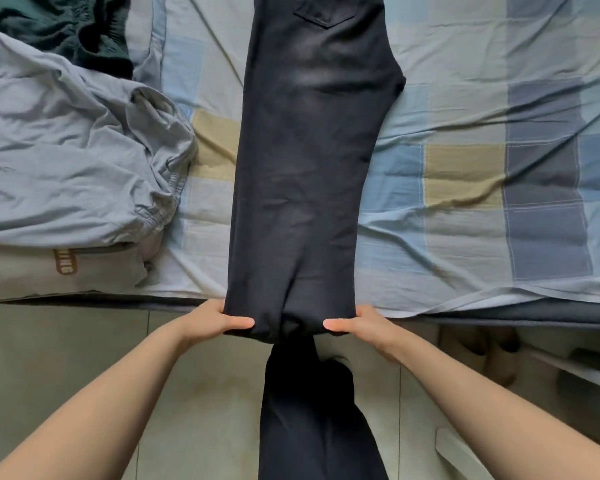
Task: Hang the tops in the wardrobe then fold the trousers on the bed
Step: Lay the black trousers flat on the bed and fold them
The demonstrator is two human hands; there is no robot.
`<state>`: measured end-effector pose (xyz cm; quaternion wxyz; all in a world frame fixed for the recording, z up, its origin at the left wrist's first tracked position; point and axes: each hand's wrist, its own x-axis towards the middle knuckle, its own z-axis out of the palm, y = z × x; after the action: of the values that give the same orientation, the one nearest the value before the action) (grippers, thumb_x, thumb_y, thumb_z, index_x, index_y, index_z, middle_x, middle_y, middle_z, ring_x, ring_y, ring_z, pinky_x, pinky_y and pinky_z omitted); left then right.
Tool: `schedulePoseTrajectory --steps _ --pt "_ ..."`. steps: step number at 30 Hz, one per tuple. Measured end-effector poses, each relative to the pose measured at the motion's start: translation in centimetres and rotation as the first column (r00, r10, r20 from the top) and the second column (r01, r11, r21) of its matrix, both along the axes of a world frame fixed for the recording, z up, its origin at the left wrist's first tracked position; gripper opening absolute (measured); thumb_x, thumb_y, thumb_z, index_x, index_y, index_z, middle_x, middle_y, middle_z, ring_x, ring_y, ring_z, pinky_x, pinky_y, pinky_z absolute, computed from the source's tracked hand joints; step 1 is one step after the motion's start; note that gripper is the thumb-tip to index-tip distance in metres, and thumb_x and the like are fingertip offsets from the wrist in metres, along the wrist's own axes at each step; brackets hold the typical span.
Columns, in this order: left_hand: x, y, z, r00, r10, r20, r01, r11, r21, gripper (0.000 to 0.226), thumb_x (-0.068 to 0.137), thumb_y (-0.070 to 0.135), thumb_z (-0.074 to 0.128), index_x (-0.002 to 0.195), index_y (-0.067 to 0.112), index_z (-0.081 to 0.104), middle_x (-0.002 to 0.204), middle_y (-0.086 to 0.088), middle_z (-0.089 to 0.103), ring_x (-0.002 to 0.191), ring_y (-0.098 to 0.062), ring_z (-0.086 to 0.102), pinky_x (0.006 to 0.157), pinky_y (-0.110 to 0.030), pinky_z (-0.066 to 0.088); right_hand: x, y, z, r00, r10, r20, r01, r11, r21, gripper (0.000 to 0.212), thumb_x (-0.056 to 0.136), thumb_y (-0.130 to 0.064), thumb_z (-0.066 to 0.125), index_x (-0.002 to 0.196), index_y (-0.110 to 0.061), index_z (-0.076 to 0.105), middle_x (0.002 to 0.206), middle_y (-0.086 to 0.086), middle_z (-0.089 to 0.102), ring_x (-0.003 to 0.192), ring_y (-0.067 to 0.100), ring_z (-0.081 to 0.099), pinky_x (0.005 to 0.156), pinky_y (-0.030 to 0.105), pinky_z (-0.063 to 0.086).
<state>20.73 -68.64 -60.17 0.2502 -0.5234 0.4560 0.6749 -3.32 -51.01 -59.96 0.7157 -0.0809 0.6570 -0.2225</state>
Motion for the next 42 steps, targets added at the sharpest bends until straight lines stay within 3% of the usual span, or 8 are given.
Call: schedulePoseTrajectory --steps 3,9,12,16,20,26,35,42 --pt "1.5 1.4 0.5 0.999 0.047 0.002 -0.047 0.997 -0.058 0.022 0.084 0.025 0.074 0.102 0.012 0.074 0.098 0.004 0.076 0.098 -0.014 0.069 0.082 -0.019 0.049 0.6 1.2 1.1 0.997 -0.079 -0.006 0.079 0.996 -0.037 0.017 0.088 -0.017 0.066 0.104 -0.011 0.069 0.084 -0.009 0.071 0.076 0.004 0.063 0.07 0.015 0.047" --pt "3.1 3.8 1.3 0.935 0.352 -0.034 -0.35 0.935 0.063 0.036 0.094 0.031 0.059 0.118 0.005 0.066 0.116 -0.007 0.072 0.112 -0.024 0.065 0.106 -0.045 0.044 0.7 2.6 1.1 0.982 -0.187 -0.031 0.185 0.98 -0.073 0.018 0.09 -0.02 0.063 0.104 -0.01 0.071 0.106 0.007 0.072 0.097 0.023 0.067 0.093 0.036 0.05" --pt "3.5 4.9 0.5 0.912 0.409 -0.015 -0.408 0.912 0.031 0.037 0.098 0.042 0.051 0.118 0.014 0.066 0.115 -0.001 0.072 0.113 -0.022 0.065 0.103 -0.048 0.045 1.5 3.3 -0.1 0.97 -0.234 -0.067 0.23 0.971 -0.06 0.014 0.09 -0.027 0.063 0.096 -0.019 0.072 0.09 -0.004 0.071 0.084 0.015 0.061 0.077 0.031 0.049" --pt "5.1 6.8 -0.3 0.978 0.208 0.0 -0.207 0.976 -0.06 0.053 0.078 0.065 0.063 0.106 0.021 0.074 0.106 0.004 0.074 0.106 -0.017 0.065 0.098 -0.042 0.048 3.0 4.5 -0.4 0.974 -0.181 -0.137 0.161 0.976 -0.145 0.025 0.084 -0.022 0.07 0.108 -0.024 0.062 0.088 -0.015 0.065 0.075 0.004 0.058 0.062 0.015 0.041" --pt "6.8 8.0 -0.3 0.998 -0.056 -0.016 0.055 0.998 -0.034 0.037 0.076 0.035 0.081 0.109 0.021 0.072 0.104 0.01 0.074 0.104 -0.008 0.067 0.091 -0.025 0.049 4.0 6.3 -0.5 0.984 -0.05 -0.17 0.02 0.984 -0.177 0.045 0.082 -0.001 0.07 0.121 -0.016 0.055 0.114 -0.008 0.066 0.097 -0.004 0.063 0.078 0.011 0.05" --pt "8.0 8.7 0.8 0.998 0.035 -0.051 -0.035 0.999 -0.011 0.028 0.088 0.029 0.071 0.114 0.02 0.069 0.107 0.006 0.074 0.107 -0.016 0.067 0.099 -0.04 0.051 5.1 8.1 0.5 0.952 -0.276 -0.129 0.282 0.959 0.035 0.041 0.082 -0.022 0.074 0.115 -0.018 0.049 0.1 0.004 0.071 0.081 0.015 0.066 0.074 0.03 0.05" --pt "9.3 9.9 5.1 0.985 0.08 -0.156 -0.07 0.995 0.067 0.049 0.085 0.007 0.072 0.125 0.03 0.055 0.118 0.01 0.07 0.109 -0.013 0.066 0.093 -0.039 0.054 8.4 12.3 4.1 0.998 -0.056 0.017 0.055 0.996 0.066 0.047 0.075 -0.036 0.074 0.12 -0.029 0.062 0.114 -0.013 0.069 0.111 0.012 0.063 0.098 0.036 0.047" --pt "11.3 12.3 7.3 0.991 0.119 -0.067 -0.116 0.992 0.049 0.071 0.091 0.001 0.059 0.139 0.043 0.026 0.104 -0.008 0.074 0.097 -0.032 0.07 0.079 -0.044 0.059 10.5 14.2 6.0 0.926 -0.346 -0.152 0.368 0.917 0.157 0.027 0.09 -0.014 0.063 0.115 -0.008 0.054 0.11 0.016 0.067 0.089 0.028 0.067 0.068 0.042 0.058"
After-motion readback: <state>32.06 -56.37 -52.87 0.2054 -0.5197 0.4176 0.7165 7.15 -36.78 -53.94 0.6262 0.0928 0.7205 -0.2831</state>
